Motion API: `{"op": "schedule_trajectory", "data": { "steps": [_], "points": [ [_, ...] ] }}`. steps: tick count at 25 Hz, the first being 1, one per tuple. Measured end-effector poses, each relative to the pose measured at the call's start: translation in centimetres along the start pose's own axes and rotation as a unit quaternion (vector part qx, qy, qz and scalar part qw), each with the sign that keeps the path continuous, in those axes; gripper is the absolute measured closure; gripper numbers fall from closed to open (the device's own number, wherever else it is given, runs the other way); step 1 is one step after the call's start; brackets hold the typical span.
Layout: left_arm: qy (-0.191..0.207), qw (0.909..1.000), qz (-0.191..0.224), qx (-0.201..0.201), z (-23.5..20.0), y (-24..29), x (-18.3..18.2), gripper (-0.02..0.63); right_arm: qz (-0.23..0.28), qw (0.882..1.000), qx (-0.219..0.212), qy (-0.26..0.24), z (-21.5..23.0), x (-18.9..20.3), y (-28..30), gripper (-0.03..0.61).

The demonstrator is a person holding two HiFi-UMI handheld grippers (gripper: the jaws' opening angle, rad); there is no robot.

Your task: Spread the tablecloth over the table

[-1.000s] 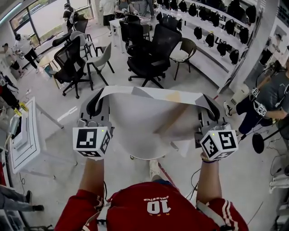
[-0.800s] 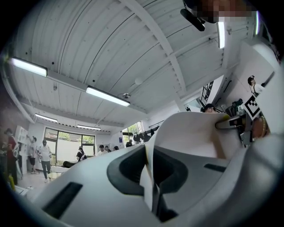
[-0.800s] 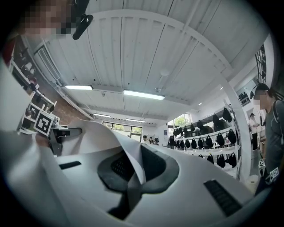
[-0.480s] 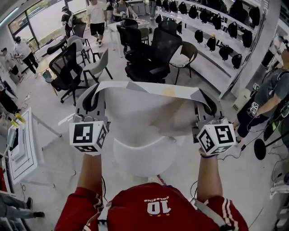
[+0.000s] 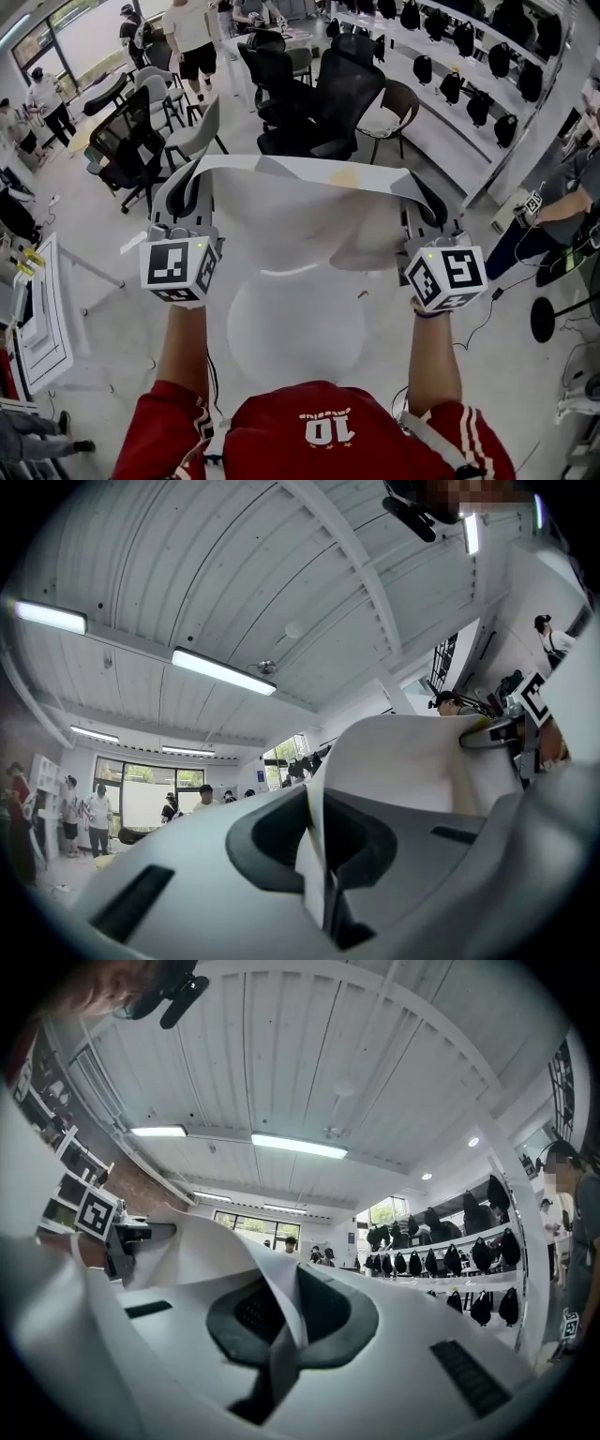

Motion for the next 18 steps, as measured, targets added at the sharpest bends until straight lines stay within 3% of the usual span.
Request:
{"op": "schedule_trajectory", "data": {
  "steps": [8, 18],
  "points": [
    [0.003, 0.9999, -0.005, -0.011, -1.1, 6.2, 2.1, 0.606, -0.013, 1.0, -0.016, 0.011, 2.8, 2.5, 5.6, 0.561],
    [-0.015, 0.9977, -0.063, -0.02, -0.5, 1.8, 7.0, 0.606, -0.061, 0.996, -0.057, 0.009, 1.0, 7.1, 5.0, 0.561]
  ]
}}
Point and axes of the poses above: the fingertips, and each gripper's own axes: y forward along the fingers, z to its right, x out of its underside, the point moved 3 cm from there along -y, backward along the fingers
